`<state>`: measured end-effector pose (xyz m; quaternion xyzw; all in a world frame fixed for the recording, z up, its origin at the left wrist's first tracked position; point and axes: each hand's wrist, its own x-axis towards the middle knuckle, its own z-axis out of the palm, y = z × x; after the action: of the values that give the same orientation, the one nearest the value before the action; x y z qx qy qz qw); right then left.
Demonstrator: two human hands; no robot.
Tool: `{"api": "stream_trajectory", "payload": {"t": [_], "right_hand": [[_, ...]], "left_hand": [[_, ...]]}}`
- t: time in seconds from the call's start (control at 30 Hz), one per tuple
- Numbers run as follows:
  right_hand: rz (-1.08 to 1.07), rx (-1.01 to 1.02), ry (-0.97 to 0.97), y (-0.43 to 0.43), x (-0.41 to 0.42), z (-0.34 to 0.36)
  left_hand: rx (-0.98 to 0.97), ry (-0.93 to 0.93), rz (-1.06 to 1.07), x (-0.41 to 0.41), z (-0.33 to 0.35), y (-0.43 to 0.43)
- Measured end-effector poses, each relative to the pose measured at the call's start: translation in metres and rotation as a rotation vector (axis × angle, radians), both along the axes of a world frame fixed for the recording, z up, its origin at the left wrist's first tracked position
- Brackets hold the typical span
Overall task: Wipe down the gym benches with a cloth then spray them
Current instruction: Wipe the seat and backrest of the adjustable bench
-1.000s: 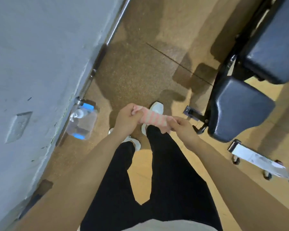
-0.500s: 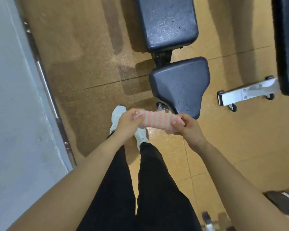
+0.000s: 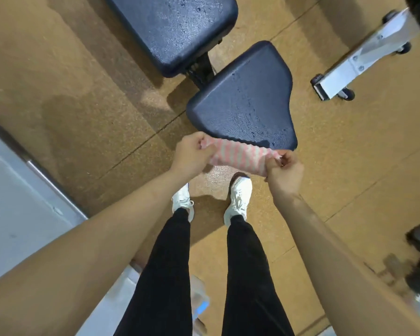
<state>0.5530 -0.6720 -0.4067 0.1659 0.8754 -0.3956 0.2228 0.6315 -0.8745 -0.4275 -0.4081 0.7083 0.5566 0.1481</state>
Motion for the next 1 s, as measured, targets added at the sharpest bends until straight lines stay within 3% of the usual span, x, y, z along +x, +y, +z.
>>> {"api": "stream_trajectory", "payload": {"t": [0.13, 0.3, 0.4, 0.6, 0.7, 0.87, 1.0], "right_hand": [[-0.018, 0.100, 0.183, -0.011, -0.017, -0.010], [0.011, 0.087, 0.363, -0.032, -0.053, -0.037], [0.205, 0.172, 0.416, -0.041, -0.043, -0.051], [0.973, 0.324, 0.411, -0.051, -0.024, -0.073], [1.102, 0.407, 0.342, -0.059, -0.036, -0.084], [1.278, 0.492, 0.422, -0.055, -0.061, -0.104], [1.232, 0.503, 0.428, -0.048, -0.100, -0.105]], "left_hand": [[-0.137, 0.106, 0.005, -0.039, -0.014, -0.005], [-0.205, 0.150, 0.063, -0.071, -0.033, -0.012], [-0.357, 0.134, 0.044, -0.053, -0.033, -0.009], [-0.563, 0.118, -0.285, -0.007, -0.046, -0.009], [-0.628, 0.142, -0.344, -0.006, -0.054, -0.011], [-0.708, 0.163, -0.379, -0.012, -0.060, -0.016], [-0.727, 0.135, -0.420, -0.014, -0.058, -0.019]]}}
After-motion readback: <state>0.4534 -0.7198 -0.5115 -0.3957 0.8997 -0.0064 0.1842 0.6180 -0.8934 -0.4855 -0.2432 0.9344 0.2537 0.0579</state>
